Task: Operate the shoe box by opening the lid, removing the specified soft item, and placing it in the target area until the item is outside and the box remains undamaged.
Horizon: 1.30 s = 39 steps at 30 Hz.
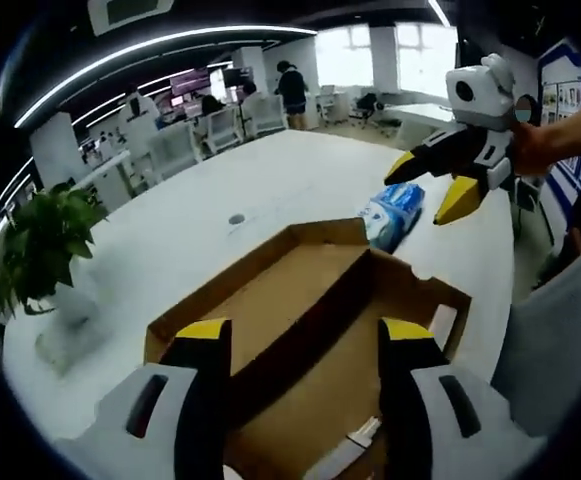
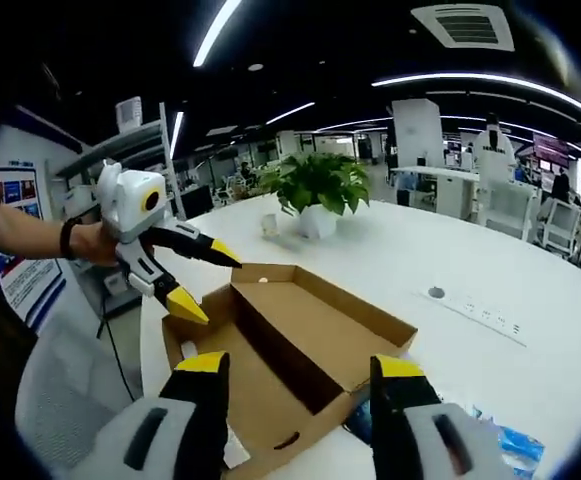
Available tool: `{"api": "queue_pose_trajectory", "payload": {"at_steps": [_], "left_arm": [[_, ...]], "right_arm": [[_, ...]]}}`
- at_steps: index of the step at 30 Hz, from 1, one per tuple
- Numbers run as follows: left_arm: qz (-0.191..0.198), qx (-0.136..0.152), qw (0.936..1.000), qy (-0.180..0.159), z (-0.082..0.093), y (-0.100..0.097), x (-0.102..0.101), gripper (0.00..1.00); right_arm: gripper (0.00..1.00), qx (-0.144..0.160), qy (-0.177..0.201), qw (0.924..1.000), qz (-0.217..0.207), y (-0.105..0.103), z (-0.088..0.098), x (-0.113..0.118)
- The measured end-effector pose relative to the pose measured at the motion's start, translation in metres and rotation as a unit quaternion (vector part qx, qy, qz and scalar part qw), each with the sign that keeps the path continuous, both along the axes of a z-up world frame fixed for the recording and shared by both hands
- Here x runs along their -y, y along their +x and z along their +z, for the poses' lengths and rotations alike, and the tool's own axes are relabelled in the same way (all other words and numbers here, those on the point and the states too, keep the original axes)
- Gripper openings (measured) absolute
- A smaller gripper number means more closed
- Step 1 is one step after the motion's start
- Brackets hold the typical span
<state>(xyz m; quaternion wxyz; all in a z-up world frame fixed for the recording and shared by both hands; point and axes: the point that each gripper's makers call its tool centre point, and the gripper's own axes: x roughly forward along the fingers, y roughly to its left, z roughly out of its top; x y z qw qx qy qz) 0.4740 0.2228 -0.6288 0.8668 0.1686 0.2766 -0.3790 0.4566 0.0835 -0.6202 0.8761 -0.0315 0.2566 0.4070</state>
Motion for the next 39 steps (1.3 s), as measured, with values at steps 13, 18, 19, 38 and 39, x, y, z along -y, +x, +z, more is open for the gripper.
{"api": "queue_pose_trajectory", "payload": {"at_steps": [13,18,19,38,39], "left_arm": [[0.042,-0.011,0.9989,-0.021,-0.003,-0.025,-0.051,0.67],[0.061,-0.012,0.9974,-0.036,0.0,-0.029,-0.067,0.68],[0.063,-0.015,0.9971,-0.039,-0.001,-0.031,-0.069,0.68],[0.093,-0.03,0.9928,-0.069,-0.009,-0.046,-0.105,0.67],[0.093,-0.031,0.9928,-0.069,-0.01,-0.047,-0.106,0.68]], "right_arm": [[0.58,-0.006,-0.005,0.9999,0.013,-0.025,-0.007,-0.028],[0.61,-0.008,0.001,0.9999,0.007,-0.03,-0.005,-0.034],[0.61,-0.008,0.001,1.0,0.005,-0.031,-0.005,-0.035],[0.61,-0.036,0.005,0.9987,-0.036,-0.069,-0.027,-0.038],[0.61,-0.036,0.005,0.9987,-0.037,-0.069,-0.027,-0.038]]}}
